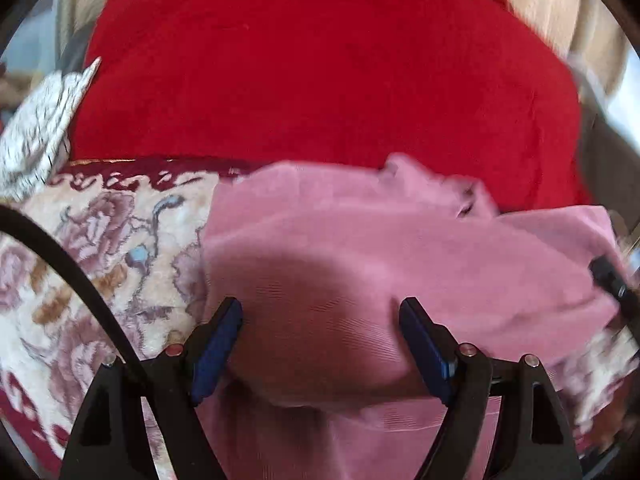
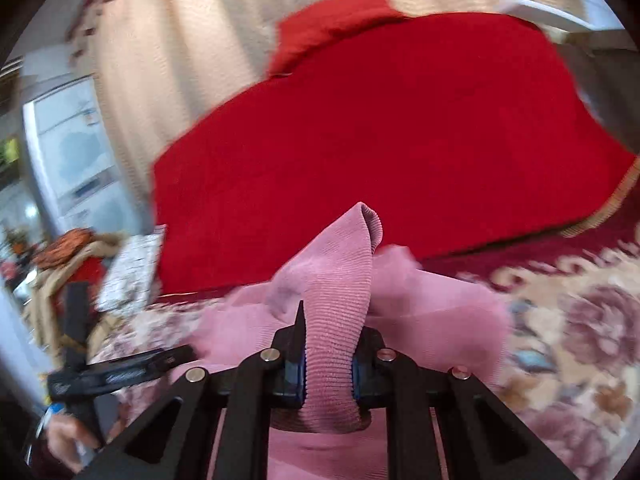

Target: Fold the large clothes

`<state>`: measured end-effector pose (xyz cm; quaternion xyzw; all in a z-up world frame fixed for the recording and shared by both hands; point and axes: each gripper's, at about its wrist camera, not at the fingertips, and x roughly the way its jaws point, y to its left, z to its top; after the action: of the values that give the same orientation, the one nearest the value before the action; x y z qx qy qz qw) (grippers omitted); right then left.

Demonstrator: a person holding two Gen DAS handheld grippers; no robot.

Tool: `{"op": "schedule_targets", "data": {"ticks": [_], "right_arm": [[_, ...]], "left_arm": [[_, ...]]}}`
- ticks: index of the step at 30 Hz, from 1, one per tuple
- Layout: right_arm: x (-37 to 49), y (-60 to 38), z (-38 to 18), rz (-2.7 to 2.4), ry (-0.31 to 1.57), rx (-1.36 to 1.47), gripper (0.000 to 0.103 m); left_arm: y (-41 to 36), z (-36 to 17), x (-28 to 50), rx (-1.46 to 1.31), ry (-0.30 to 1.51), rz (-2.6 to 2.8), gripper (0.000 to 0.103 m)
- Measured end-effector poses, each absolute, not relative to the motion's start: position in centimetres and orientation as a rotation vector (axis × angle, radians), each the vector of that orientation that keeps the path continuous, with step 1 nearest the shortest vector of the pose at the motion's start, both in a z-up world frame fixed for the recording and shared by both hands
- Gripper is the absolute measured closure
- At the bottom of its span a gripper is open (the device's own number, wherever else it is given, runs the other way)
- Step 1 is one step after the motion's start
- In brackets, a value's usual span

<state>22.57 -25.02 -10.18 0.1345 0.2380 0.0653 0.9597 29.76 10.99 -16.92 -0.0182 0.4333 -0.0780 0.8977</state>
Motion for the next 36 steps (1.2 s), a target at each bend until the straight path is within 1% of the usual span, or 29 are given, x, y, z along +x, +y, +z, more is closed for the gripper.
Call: {"op": "schedule_targets", "data": {"ticks": [2,3,5,6,8,9,12,14,17,20,22,23,26,29,30,33,35,36], "right_arm": [[24.3,-27.3,-12.4,0.092,0.609,0.355,0.086],[25.1,-28.7,-14.2,0.097,0.702,0.434,0.082],[26.2,-30.7,-16.3,0.091,0.825,0.572,0.078],[26.3,-31.8,-16.9,0.103,0.856,0.649,0.077],[26.2,-34.2,-16.7,0.110,0.842,0.774,0.076],[25.4,-35.2,-15.7,0.083,0.785,0.785,0.073],[23.3,-36.3,-12.9,0.045,0.601,0.721,0.073],[22.6,-36.0,-11.5,0.095,0.529,0.663,0.072],[23.2,-33.5,-11.5,0.164,0.577,0.550,0.072],[25.2,-30.9,-14.6,0.185,0.739,0.507,0.072],[26.9,-30.6,-16.9,0.166,0.862,0.479,0.073],[27.3,-30.4,-17.6,0.170,0.892,0.465,0.073],[26.6,-30.4,-16.5,0.170,0.853,0.433,0.072],[25.2,-29.5,-14.9,0.209,0.760,0.404,0.072],[25.0,-29.1,-14.6,0.219,0.745,0.386,0.070],[25.5,-28.1,-15.5,0.218,0.800,0.366,0.023],[26.3,-27.4,-16.7,0.203,0.847,0.336,0.024],[26.1,-26.8,-16.6,0.189,0.836,0.284,0.027]], "left_arm": [[9.9,-18.7,30.6,0.024,0.985,-0.143,0.022],[9.8,-19.3,30.7,0.039,1.007,-0.143,0.022],[9.7,-18.9,30.4,0.057,0.993,-0.143,0.022],[9.8,-18.4,30.3,0.048,0.977,-0.150,0.022],[10.3,-17.5,30.2,0.000,0.945,-0.176,0.022],[10.6,-17.2,30.3,-0.033,0.938,-0.193,0.022],[10.8,-16.5,30.1,-0.109,0.911,-0.229,0.022],[10.4,-16.5,30.4,-0.096,0.899,-0.220,0.022],[9.1,-17.6,30.8,-0.027,0.936,-0.176,0.022],[7.9,-20.1,31.3,0.109,0.994,-0.134,0.020],[7.1,-20.1,30.7,0.183,0.963,-0.121,0.019],[6.8,-19.9,30.5,0.202,0.961,-0.119,0.019],[6.9,-19.2,30.0,0.195,0.934,-0.139,0.019],[6.9,-18.5,29.2,0.181,0.897,-0.162,0.019],[6.9,-18.3,28.9,0.187,0.880,-0.164,0.019],[6.4,-17.9,28.2,0.221,0.835,-0.164,0.019],[6.1,-17.8,27.9,0.248,0.815,-0.157,0.019],[6.0,-17.7,27.9,0.258,0.810,-0.151,0.019]]}}
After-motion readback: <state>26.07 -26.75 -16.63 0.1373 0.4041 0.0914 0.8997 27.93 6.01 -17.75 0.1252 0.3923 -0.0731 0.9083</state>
